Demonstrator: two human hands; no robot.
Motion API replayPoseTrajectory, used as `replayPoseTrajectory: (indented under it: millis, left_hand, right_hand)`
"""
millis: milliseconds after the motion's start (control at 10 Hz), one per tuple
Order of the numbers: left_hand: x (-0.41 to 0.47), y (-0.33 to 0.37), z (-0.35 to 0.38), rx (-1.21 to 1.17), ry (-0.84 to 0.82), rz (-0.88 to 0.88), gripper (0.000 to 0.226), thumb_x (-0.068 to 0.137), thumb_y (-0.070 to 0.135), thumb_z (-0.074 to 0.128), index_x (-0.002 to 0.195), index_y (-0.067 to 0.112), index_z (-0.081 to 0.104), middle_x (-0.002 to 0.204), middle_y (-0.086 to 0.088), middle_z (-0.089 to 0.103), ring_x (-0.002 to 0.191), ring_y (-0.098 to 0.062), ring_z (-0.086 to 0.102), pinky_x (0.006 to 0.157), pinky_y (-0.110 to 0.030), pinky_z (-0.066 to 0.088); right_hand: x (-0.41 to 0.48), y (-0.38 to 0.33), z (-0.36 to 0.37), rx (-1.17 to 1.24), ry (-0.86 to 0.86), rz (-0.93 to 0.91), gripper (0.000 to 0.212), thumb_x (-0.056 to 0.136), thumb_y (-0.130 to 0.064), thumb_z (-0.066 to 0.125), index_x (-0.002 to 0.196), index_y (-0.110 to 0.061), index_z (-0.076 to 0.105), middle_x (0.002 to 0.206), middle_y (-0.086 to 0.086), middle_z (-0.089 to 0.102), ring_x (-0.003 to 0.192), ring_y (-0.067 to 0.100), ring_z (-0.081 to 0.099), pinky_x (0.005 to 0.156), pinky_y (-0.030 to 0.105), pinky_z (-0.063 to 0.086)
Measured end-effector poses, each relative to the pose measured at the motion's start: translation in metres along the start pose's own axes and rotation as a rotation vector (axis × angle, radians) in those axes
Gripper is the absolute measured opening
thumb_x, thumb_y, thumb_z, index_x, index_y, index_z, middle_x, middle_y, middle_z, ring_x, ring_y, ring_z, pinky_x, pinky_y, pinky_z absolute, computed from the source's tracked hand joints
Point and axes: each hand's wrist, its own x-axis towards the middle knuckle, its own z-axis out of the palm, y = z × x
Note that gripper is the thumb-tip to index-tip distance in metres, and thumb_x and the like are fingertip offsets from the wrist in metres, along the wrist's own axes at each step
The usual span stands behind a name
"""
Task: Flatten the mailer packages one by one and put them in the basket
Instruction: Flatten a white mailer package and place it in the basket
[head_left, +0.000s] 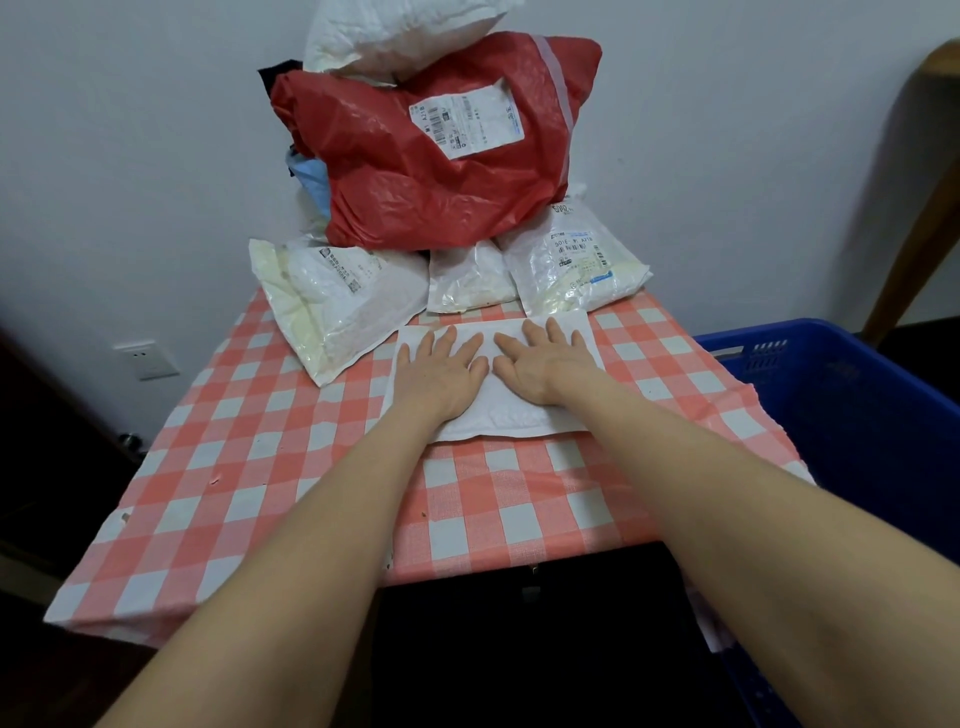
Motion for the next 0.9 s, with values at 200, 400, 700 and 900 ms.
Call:
replayPoseTrajectory:
  millis: [200,400,700,900]
  left_hand:
    - [0.000,0.001,-0.007,-0.019,-0.009,0.016,0.051,0.101,0.045,0.013,0.152,0.035,0.013,0.161,0.001,0.005,0.148,-0.023,0.002,0.118,-0.050,0.000]
    - [-0.002,-0.003,-0.028,-0.104,0.073,-0.046,0.047,0.097,0.037,0.029,0.139,0.016,0.039,0.147,-0.010,0.034,0.132,-0.031,0.037,0.107,-0.046,0.033]
    - [-0.021,0.004,-0.046,-0.088,-0.012,-0.320,0.057,0.098,0.044,0.031,0.146,0.011,0.028,0.149,-0.015,0.029,0.135,-0.034,0.034,0.106,-0.042,0.032]
    - [-0.024,0.009,-0.056,-0.151,0.011,-0.330,0.060,0.097,0.041,0.039,0.145,0.007,0.024,0.148,-0.016,0.023,0.135,-0.036,0.032,0.104,-0.042,0.033]
  right_hand:
    - [-0.001,0.002,-0.005,0.068,0.019,-0.028,0.054,0.100,-0.046,0.019,0.153,-0.033,0.018,0.162,0.004,0.004,0.148,0.029,-0.004,0.117,0.052,-0.002]
    - [-0.010,0.022,-0.026,0.315,0.195,0.042,0.048,0.095,-0.028,0.048,0.142,-0.022,0.042,0.147,0.007,0.032,0.134,0.028,0.036,0.109,0.040,0.032]
    - [-0.038,0.052,-0.034,0.213,0.147,0.348,0.054,0.095,-0.050,0.043,0.135,-0.014,0.047,0.137,0.004,0.051,0.124,0.027,0.050,0.091,0.036,0.040]
    - [-0.043,0.053,-0.035,0.498,0.117,0.323,0.043,0.094,-0.033,0.054,0.125,-0.002,0.052,0.126,0.013,0.058,0.095,0.028,0.055,0.077,0.032,0.043]
